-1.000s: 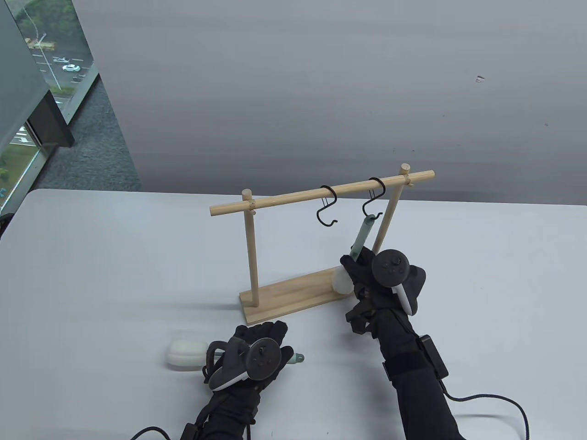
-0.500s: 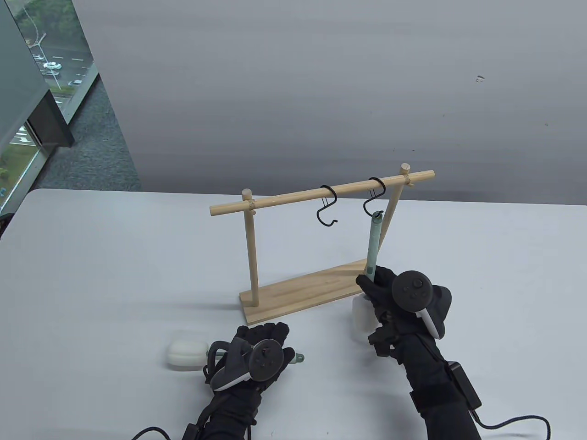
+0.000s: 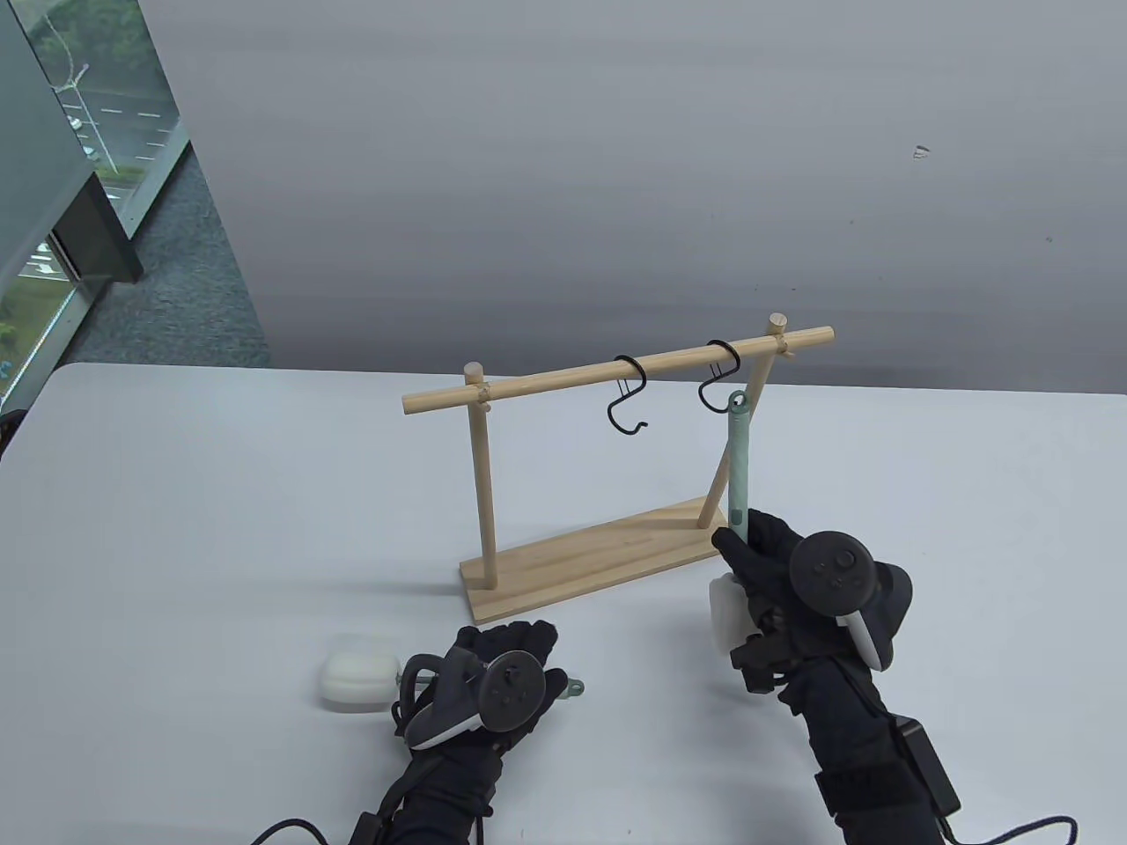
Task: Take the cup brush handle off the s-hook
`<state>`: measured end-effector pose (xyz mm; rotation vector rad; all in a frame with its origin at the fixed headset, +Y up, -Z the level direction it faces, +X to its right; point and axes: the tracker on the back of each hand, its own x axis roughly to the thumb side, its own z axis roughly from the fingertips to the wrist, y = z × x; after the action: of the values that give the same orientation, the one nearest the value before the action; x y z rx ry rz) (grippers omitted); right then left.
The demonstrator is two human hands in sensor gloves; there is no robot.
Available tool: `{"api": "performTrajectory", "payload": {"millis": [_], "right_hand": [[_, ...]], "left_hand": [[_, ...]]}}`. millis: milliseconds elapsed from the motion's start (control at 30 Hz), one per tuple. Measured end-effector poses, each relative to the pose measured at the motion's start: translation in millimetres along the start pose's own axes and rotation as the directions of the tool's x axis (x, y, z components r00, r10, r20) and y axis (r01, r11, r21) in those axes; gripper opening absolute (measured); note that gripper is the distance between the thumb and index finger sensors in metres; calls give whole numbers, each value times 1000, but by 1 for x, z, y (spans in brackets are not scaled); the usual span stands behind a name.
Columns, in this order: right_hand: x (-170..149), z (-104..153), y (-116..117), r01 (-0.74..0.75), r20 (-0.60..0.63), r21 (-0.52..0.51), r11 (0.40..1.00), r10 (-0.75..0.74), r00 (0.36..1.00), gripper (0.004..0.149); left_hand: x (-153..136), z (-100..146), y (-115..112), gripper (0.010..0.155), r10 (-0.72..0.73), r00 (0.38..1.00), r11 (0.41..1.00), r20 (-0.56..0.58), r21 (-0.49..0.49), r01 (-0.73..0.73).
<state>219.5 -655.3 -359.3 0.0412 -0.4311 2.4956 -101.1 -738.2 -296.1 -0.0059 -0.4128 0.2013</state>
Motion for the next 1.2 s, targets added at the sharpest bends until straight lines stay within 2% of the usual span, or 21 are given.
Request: {"api": "performTrajectory", "payload": {"millis": [133,300,467,567,767,1200], "right_hand": [[-7,12,-9,-49,33,-19,999,49,998,56],[-27,37,-16,-186,77,-40,982,189,979,56],[-46,63,-11,-389,129,-50,920,393,911,56],[-55,73,-5,-448,146,-44,893,450,881,56],[-59,77,6,-575,176,1,818,566,806,56],[-76,72,27,-671,178,151,726,648,741,56]], "left_hand": [[-1,0,-1,61,3,1000,1000,-8,-8,-3],[-2,-1,-3,61,-7,1000,1000,-11,-18,7],[1,-3,-6,62,-30,1000,999,-6,-30,30],[3,-4,-7,62,-47,999,998,6,-41,47],[6,-4,-9,63,-65,998,997,20,-47,66],[7,-4,-10,63,-72,997,995,18,-65,73]]}}
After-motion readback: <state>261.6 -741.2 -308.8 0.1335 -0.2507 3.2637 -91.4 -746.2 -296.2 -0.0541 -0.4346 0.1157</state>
